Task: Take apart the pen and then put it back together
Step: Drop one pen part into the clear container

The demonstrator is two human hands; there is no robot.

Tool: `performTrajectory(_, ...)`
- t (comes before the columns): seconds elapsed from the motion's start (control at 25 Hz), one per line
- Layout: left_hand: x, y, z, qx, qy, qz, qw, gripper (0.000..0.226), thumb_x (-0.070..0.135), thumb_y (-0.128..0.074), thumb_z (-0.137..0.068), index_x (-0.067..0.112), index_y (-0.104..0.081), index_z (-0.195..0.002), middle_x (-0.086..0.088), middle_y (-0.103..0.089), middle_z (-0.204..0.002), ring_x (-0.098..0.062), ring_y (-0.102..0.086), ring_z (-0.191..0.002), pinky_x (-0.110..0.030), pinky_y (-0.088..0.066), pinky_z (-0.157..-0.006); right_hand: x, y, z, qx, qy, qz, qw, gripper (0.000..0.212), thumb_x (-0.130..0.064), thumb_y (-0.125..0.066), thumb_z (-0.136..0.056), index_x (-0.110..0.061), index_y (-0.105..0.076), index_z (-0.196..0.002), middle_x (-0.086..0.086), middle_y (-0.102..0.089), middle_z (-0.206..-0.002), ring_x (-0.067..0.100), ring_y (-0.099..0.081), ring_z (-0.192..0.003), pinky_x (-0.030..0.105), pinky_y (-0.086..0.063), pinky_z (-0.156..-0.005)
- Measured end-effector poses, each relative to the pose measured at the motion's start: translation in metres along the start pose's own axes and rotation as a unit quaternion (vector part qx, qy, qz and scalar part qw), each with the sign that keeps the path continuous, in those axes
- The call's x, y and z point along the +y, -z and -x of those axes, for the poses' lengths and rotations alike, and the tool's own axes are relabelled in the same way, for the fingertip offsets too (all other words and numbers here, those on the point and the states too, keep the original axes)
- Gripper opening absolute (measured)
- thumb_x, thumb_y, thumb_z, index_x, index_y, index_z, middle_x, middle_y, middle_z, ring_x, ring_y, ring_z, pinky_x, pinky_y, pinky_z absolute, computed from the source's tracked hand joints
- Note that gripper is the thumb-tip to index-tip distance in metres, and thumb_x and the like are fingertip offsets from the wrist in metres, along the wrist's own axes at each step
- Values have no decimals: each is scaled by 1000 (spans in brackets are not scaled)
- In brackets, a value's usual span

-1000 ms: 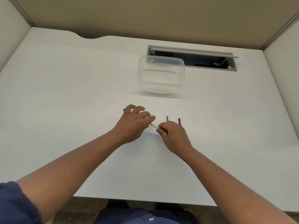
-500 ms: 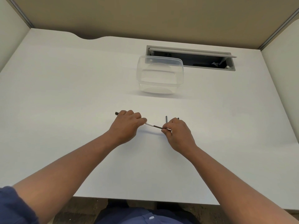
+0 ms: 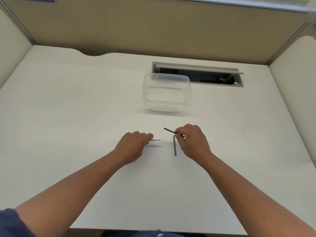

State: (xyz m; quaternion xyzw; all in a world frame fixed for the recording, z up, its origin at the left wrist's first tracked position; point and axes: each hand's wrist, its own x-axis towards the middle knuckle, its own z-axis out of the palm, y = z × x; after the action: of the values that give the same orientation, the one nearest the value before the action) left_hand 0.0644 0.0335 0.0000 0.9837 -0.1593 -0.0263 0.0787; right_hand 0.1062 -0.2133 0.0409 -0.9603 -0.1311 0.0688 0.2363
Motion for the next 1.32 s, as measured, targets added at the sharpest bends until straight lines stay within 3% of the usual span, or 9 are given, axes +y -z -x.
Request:
performTrajectory(0.16,-3,-3,-10,0,-18,-13,1000,47,-6,-62,-70,25,-62,-106,6,-60,-78,-22,-44,-57,-30,-24,-52,-7,19,-41,24,26,4,999,20,-22,-56,-99,-20,-74,-107,1,-67,-101,28,-52,-97,42,-51,-79)
performTrajectory(0.28,-9,-9,-19,14,-28,3,1000,53,-9,-56,-66,23,-65,-107,3,-60,-93,-22,-44,-63,-31,-28,-55,-11,32,-78,43,42,20,998,19,-23,-58,-98,-20,-75,-106,3,-67,-98,29,-53,-95,45,-52,-77)
performTrajectory(0.4,-15,-14,-27,19,-32,18,999,53,-9,-57,-66,24,-67,-107,4,-60,-94,-23,-48,-66,-31,-31,-56,-17,40,-116,42,50,41,997,19,-20,-59,-96,-19,-76,-103,5,-69,-94,30,-55,-94,42,-53,-76)
performTrajectory(0.68,-27,-26,-44,36,-47,53,997,62,-7,-63,-70,22,-64,-126,7,-64,-99,-22,-55,-75,-29,-30,-63,-22,25,-197,-72,11,109,991,23,-10,-57,-87,-21,-77,-91,0,-69,-93,26,-60,-91,33,-52,-68)
performTrajectory(0.88,-32,-30,-50,34,-49,79,995,57,-6,-66,-71,23,-67,-119,7,-65,-99,-22,-57,-76,-28,-32,-64,-22,5,-225,-151,-12,126,980,25,-3,-57,-80,-22,-73,-78,1,-72,-88,26,-65,-83,27,-43,-60)
performTrajectory(1.32,-39,-32,-53,34,-46,91,994,53,-3,-68,-73,21,-66,-121,6,-64,-98,-22,-56,-78,-30,-38,-63,-9,-16,-237,-167,-14,135,977,24,-3,-57,-79,-23,-71,-80,2,-72,-89,28,-66,-82,32,-55,-67)
